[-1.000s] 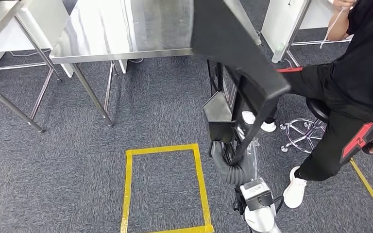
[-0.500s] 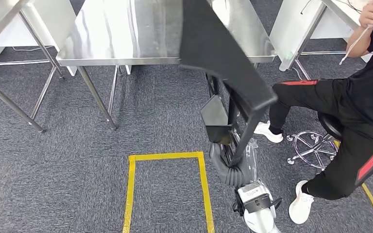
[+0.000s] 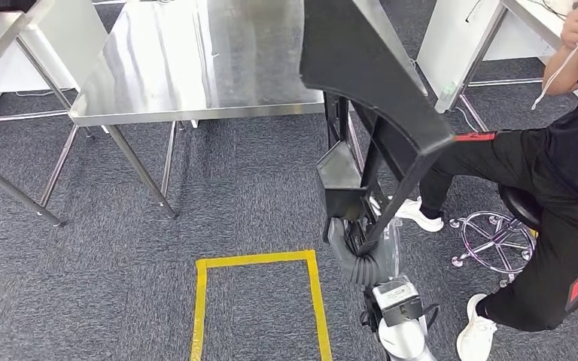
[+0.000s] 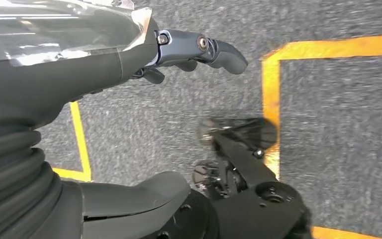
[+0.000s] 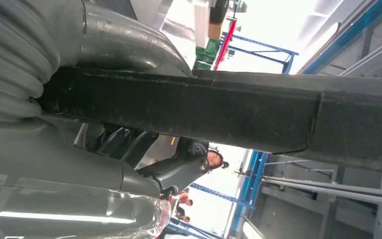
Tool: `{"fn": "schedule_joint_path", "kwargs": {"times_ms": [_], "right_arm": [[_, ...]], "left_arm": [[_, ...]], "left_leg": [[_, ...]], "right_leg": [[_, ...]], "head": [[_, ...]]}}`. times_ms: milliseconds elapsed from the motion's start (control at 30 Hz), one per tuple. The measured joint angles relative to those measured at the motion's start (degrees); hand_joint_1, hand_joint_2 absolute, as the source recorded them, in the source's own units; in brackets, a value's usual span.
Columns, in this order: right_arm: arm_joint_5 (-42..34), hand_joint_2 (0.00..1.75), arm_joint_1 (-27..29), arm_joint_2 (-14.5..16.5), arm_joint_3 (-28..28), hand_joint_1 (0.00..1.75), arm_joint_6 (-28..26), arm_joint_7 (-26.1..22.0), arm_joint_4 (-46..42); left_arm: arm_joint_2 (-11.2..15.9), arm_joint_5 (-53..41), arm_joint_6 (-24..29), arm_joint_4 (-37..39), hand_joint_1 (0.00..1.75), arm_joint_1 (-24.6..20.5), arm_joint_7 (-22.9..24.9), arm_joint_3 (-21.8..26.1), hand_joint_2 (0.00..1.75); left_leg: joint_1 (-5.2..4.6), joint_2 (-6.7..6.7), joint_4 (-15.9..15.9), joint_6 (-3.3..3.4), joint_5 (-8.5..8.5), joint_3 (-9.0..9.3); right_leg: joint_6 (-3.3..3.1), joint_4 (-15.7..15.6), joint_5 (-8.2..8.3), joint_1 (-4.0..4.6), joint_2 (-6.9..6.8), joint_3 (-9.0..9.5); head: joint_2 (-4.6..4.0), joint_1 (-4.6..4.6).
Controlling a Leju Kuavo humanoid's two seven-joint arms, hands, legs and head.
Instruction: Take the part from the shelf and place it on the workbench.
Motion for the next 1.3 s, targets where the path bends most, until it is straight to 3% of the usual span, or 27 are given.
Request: {"fn": "schedule_joint_path", "kwargs": {"times_ms": [67,100,200,267,333,400,433,467,533,567,600,667,733,800,867,900,933,967,1033,1067,1167,1233,1300], "right_arm": [[0.0,1.75,0.0,0.0,0.0,1.75,-0.1,0.0,0.0],[0.0,1.75,0.0,0.0,0.0,1.75,-0.1,0.0,0.0],[0.0,1.75,-0.1,0.1,-0.1,1.75,-0.4,0.0,-0.2],[-0.2,1.75,-0.2,0.1,-0.2,1.75,-0.7,0.0,-0.3],[-0.5,1.75,-0.2,0.1,-0.4,1.75,-0.9,0.1,-0.3],[-0.7,1.75,0.2,0.0,-0.8,1.75,-1.0,0.1,-0.3],[-0.8,1.75,0.4,-0.1,-0.9,1.75,-1.1,0.1,-0.3],[-0.8,1.75,0.4,-0.1,-1.0,1.75,-1.1,0.1,-0.3],[-0.8,1.75,0.5,-0.2,-1.0,1.75,-1.1,0.1,-0.3],[-0.8,1.75,0.5,-0.2,-1.0,1.75,-1.1,0.1,-0.3],[-0.8,1.75,0.6,-0.3,-1.0,1.75,-1.1,0.1,-0.3],[-0.8,1.75,0.7,-0.3,-1.1,1.75,-1.3,0.1,-0.3],[-0.8,1.75,0.7,-0.2,-1.2,1.75,-1.4,0.1,-0.4],[-0.7,1.75,0.6,-0.2,-1.2,1.75,-1.5,0.1,-0.5],[-0.7,1.75,0.6,-0.2,-1.3,1.75,-1.5,0.2,-0.5],[-0.7,1.75,0.6,-0.2,-1.3,1.75,-1.5,0.2,-0.5],[-0.7,1.75,0.6,-0.2,-1.3,1.75,-1.5,0.3,-0.5],[-0.7,1.75,0.6,-0.2,-1.3,1.75,-1.5,0.3,-0.5],[-0.8,1.75,0.6,-0.2,-1.3,1.75,-1.5,0.3,-0.5],[-0.8,1.75,0.6,-0.2,-1.3,1.75,-1.5,0.2,-0.5],[-0.7,1.75,0.8,-0.1,-1.3,1.75,-1.5,0.0,-0.6],[-0.7,1.75,0.9,-0.1,-1.3,1.75,-1.5,-0.1,-0.6],[-0.9,1.75,1.0,-0.1,-1.3,1.75,-1.4,-0.4,-0.6]], "left_arm": [[0.1,0.0,0.0,0.0,0.0,0.0,0.0,0.0,1.75],[0.2,-0.1,0.0,0.0,0.0,0.1,0.1,0.0,1.75],[0.1,-0.3,0.0,0.0,0.0,0.0,0.3,0.0,1.75],[0.0,-0.6,0.0,0.0,0.0,0.0,0.7,0.0,1.75],[0.0,-0.8,0.1,0.0,0.0,-0.1,0.9,0.0,1.75],[-0.1,-0.9,0.2,0.0,0.0,-0.1,0.8,0.0,1.75],[-0.1,-1.0,0.2,0.0,0.0,0.0,0.8,0.0,1.75],[-0.2,-1.0,0.2,0.0,0.0,0.0,0.8,0.0,1.75],[-0.3,-1.0,0.2,0.0,0.0,0.0,0.8,0.0,1.75],[-0.3,-1.0,0.2,0.0,0.0,0.0,0.8,0.0,1.75],[-0.2,-1.0,0.2,0.0,0.0,0.0,0.7,0.0,1.75],[-0.2,-1.1,0.2,0.0,0.0,0.0,0.6,0.0,1.75],[-0.1,-1.1,0.2,0.0,0.0,-0.1,0.7,-0.1,1.75],[-0.2,-1.1,0.0,0.0,0.0,-0.2,0.7,-0.1,1.75],[-0.3,-1.1,-0.1,0.0,0.0,-0.2,0.9,-0.1,1.75],[-0.3,-1.1,-0.2,0.0,0.0,-0.1,1.0,-0.1,1.75],[-0.3,-1.0,-0.2,0.0,0.0,-0.1,1.0,-0.1,1.75],[-0.2,-1.0,-0.2,0.0,0.0,-0.1,1.0,0.0,1.75],[-0.2,-0.9,-0.2,0.0,0.0,-0.1,1.0,0.0,1.75],[-0.1,-0.8,-0.2,0.0,0.0,-0.1,1.1,0.0,1.75],[0.0,-0.6,-0.5,0.0,0.0,0.1,1.1,0.0,1.75],[0.0,-0.4,-0.5,0.0,0.0,0.1,1.2,0.0,1.75],[-0.1,-0.1,-0.4,0.0,0.0,0.1,1.2,0.1,1.75]], "left_leg": [[-0.4,0.13,-4.7,0.73,4.9,1.05],[-0.65,0.12,-5.6,1.16,5.88,1.34],[-0.9,-0.04,-7.3,2.39,5.81,3.16],[-0.7,-0.22,-8.2,3.01,5.7,4.63],[-0.67,-0.35,-8.4,3.43,5.12,5.29],[-0.66,-0.6,-8.4,3.47,4.25,6.1],[-0.64,-0.73,-8.4,3.38,3.72,6.75],[-0.61,-0.83,-8.4,3.23,3.13,7.54],[-0.66,-0.92,-8.2,2.76,1.77,8.87],[-0.79,-0.93,-8.2,2.43,1.02,9.28],[-0.91,-0.93,-8.0,2.09,0.38,9.73],[-0.97,-0.8,-7.5,1.42,-0.53,10.74],[-0.7,-0.5,-5.3,0.83,-1.13,10.52],[-0.41,-0.23,0.3,0.31,-2.45,7.1],[-0.21,-0.11,6.4,-0.08,-5.16,2.22],[-0.13,-0.08,7.7,-0.19,-6.08,0.46],[-0.08,-0.06,7.1,-0.19,-5.8,-0.38],[-0.05,-0.04,4.8,-0.07,-4.08,-0.25],[-0.2,0.02,-1.7,0.54,1.25,1.42],[-0.44,0.0,-3.8,0.93,2.54,2.07],[-1.05,-0.43,-5.6,2.42,2.88,3.0],[-0.93,-0.51,-6.3,3.37,3.82,4.49],[-0.85,-0.37,-6.5,3.94,3.91,5.67]], "right_leg": [[0.58,-0.4,-0.99,0.1,0.02,1.0],[0.98,-0.6,-1.13,0.2,0.04,1.48],[2.16,-0.2,-1.03,0.56,0.01,2.37],[2.34,4.3,-1.58,0.5,0.0,-0.18],[2.05,11.8,-3.51,0.42,0.03,-5.43],[2.07,15.7,-5.63,0.4,0.02,-9.64],[2.51,14.7,-5.38,0.34,0.01,-10.34],[3.32,12.0,-3.78,0.23,-0.02,-10.11],[4.69,4.4,1.4,0.01,-0.23,-8.49],[4.55,1.8,3.15,0.02,-0.5,-7.71],[3.94,0.4,4.22,0.06,-0.68,-7.16],[2.03,0.1,4.56,0.02,-0.76,-6.22],[0.83,0.1,4.77,-0.21,-0.56,-5.1],[0.14,0.1,4.37,-0.2,-0.49,-4.28],[-0.14,0.1,3.72,-0.08,-0.36,-3.85],[-0.15,0.1,3.31,-0.04,-0.26,-3.52],[-0.09,0.1,2.87,-0.02,-0.18,-3.04],[0.02,0.1,2.42,-0.02,-0.12,-2.45],[0.39,0.0,1.52,0.04,-0.08,-1.2],[0.69,-0.1,1.12,0.09,-0.04,-0.77],[2.07,0.2,0.84,0.45,0.09,0.19],[2.75,2.2,0.29,0.62,0.09,0.34],[2.73,6.8,-2.03,0.58,0.07,-2.0]], "head": [[0.0,-0.01],[0.0,-0.04],[-0.01,-0.12],[-0.01,-0.05],[0.0,-0.01],[0.0,0.02],[0.0,0.03],[0.0,0.03],[0.0,0.02],[0.0,0.01],[0.0,-0.03],[0.0,-0.11],[0.0,-0.18],[0.0,-0.26],[0.0,-0.32],[0.0,-0.32],[0.0,-0.32],[0.0,-0.31],[0.0,-0.27],[0.0,-0.32],[0.0,-0.38],[0.0,-0.3],[0.0,-0.25]]}}
